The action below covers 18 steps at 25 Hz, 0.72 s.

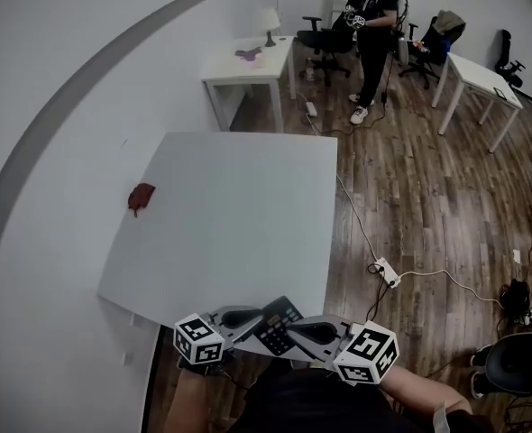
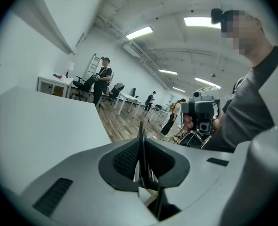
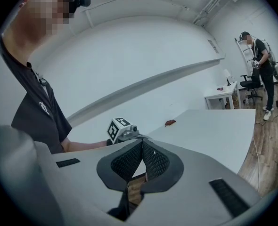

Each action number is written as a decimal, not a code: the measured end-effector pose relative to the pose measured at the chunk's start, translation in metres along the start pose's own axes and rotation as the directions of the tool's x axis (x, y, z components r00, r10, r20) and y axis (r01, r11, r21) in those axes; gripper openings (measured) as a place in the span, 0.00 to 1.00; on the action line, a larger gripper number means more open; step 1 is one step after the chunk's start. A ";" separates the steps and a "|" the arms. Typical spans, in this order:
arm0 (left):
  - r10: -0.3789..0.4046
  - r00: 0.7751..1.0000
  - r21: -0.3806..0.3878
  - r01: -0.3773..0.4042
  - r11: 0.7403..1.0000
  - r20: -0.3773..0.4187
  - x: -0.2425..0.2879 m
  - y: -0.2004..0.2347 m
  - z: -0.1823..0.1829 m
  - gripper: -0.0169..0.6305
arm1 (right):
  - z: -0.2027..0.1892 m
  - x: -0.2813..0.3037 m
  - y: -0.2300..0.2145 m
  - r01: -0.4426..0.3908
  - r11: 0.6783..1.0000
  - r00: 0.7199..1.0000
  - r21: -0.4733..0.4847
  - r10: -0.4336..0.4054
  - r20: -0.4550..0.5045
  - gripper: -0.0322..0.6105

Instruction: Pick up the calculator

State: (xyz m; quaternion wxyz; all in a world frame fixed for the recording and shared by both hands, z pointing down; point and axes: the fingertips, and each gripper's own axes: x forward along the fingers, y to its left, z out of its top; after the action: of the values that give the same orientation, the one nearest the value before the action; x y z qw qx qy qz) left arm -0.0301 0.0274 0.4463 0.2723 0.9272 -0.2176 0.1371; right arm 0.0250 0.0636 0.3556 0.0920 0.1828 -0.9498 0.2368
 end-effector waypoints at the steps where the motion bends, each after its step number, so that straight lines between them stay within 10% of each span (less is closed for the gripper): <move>1: 0.002 1.000 0.000 -0.002 1.000 0.009 -0.003 -0.008 0.001 0.09 | -0.001 -0.004 0.004 -0.003 1.000 1.000 -0.006 0.003 -0.008 0.07; 18: 0.045 0.997 0.114 -0.052 0.992 0.069 -0.029 -0.067 0.024 0.09 | 0.016 -0.041 0.047 -0.069 0.988 0.996 -0.140 0.077 0.054 0.07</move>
State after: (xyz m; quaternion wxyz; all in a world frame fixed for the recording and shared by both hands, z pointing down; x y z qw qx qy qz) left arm -0.0201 0.0742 0.3861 0.2073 0.9399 -0.2408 0.1251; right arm 0.0423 0.1072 0.3119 0.0676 0.1480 -0.9723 0.1681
